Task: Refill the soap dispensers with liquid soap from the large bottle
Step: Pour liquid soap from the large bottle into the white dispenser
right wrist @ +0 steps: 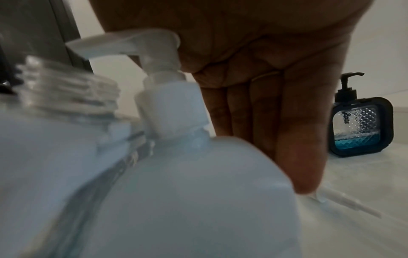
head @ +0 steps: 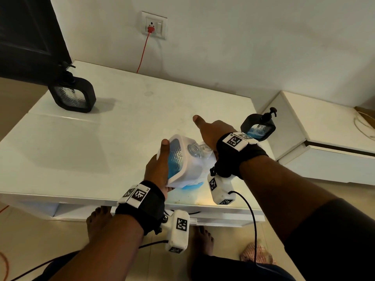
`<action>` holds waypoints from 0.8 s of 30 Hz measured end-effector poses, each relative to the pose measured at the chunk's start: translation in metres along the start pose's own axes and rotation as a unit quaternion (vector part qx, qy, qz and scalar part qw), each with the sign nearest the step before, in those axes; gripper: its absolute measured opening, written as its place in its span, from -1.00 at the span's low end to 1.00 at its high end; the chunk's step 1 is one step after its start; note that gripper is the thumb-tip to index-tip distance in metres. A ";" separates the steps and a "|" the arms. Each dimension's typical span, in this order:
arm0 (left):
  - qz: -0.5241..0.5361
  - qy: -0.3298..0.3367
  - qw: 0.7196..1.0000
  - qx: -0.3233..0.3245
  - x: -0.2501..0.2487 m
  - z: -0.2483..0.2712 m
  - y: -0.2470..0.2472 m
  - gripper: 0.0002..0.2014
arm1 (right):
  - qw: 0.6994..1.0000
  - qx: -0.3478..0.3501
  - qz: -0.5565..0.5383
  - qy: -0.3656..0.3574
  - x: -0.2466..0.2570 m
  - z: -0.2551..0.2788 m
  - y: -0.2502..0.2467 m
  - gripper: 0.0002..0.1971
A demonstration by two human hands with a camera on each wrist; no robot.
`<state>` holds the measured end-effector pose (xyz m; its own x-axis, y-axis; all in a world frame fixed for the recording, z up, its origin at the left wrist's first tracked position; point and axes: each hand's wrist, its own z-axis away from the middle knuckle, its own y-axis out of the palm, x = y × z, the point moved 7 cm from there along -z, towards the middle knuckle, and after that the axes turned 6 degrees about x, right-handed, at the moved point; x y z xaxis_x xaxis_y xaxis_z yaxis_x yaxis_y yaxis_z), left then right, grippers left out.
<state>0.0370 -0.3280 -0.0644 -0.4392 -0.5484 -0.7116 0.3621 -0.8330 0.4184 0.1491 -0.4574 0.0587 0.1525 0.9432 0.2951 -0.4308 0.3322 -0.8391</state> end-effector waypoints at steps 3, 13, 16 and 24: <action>-0.001 -0.003 1.000 -0.016 0.000 -0.001 -0.002 0.10 | 0.999 0.042 -0.024 0.000 0.005 0.003 0.001 -0.20; -0.005 -0.002 1.000 -0.016 -0.001 0.000 -0.003 0.15 | 0.999 0.010 -0.038 -0.008 0.003 0.001 0.000 -0.24; 0.001 -0.003 1.000 -0.006 0.002 -0.003 -0.003 0.06 | 0.999 -0.001 -0.033 -0.004 0.000 -0.001 0.000 -0.24; 0.004 -0.005 1.000 0.004 0.002 -0.003 -0.001 -0.06 | 1.000 -0.024 -0.009 0.006 -0.004 -0.001 0.001 -0.28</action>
<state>0.0379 -0.3278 -0.0678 -0.4455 -0.5549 -0.7026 0.3587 -0.8296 0.4279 0.1493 -0.4611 0.0562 0.1716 0.9366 0.3056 -0.3843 0.3493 -0.8546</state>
